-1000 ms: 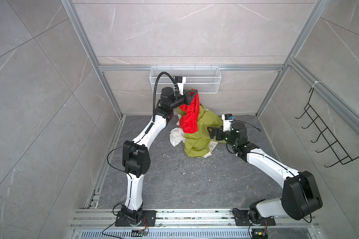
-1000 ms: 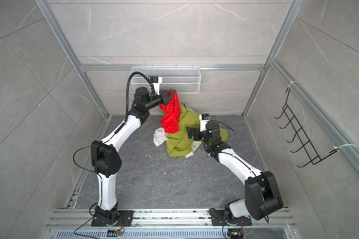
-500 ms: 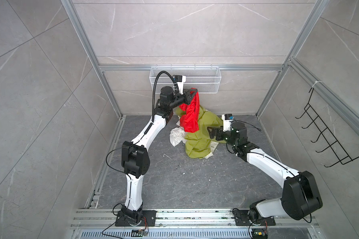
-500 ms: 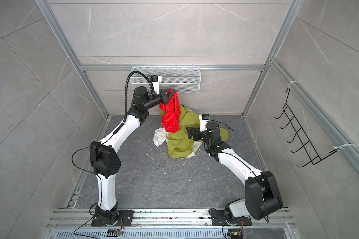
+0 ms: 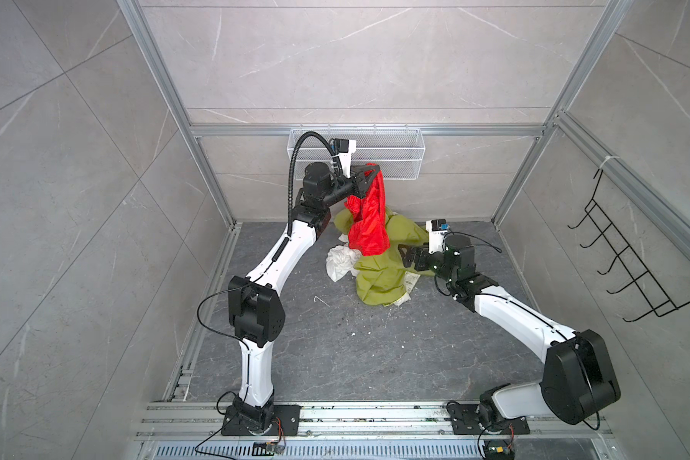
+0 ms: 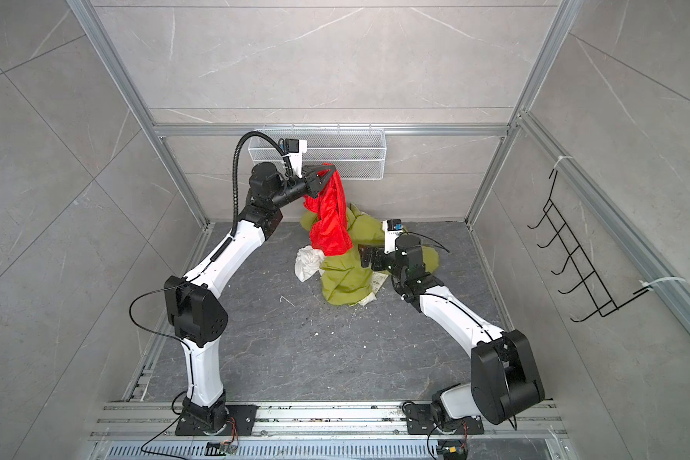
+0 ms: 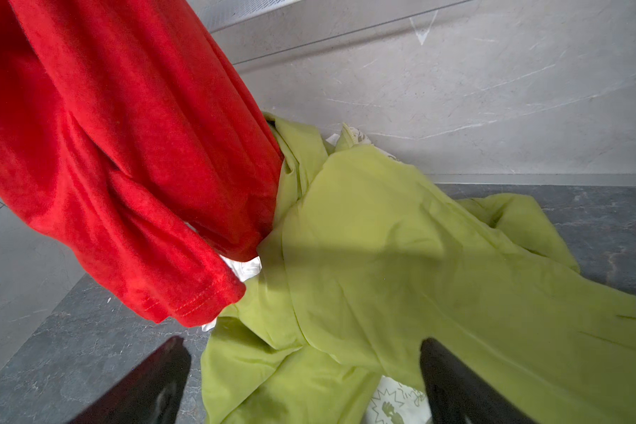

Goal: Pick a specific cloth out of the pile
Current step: 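Lift the red cloth upward out of the pile with the left gripper, then move the right gripper to the hanging red cloth and grasp it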

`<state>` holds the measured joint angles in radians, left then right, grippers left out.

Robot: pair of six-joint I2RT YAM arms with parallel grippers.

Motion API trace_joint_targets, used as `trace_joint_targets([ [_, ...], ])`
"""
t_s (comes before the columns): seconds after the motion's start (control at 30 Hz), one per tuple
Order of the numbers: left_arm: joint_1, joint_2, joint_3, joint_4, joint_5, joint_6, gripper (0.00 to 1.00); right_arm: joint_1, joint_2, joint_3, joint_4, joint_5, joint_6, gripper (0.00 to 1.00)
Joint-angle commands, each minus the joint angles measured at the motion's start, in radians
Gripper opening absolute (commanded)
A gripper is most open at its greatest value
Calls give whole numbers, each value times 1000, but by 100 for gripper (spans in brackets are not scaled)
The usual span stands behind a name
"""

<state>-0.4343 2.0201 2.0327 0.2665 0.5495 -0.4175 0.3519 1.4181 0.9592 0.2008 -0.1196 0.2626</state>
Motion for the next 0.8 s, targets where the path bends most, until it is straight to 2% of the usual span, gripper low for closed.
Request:
trace_joint_targets([
  [0.0,-5,-107,25,114,-7,31,0,8,-36,14,-16,10,3,100],
  [0.57,-20,-153,41,98,-1,68,0,9,-98,-8,-31,5,-21,100],
  [0.77,-30,-178,33,84,7,78,0,9,-188,-29,-59,-35,-25,100],
])
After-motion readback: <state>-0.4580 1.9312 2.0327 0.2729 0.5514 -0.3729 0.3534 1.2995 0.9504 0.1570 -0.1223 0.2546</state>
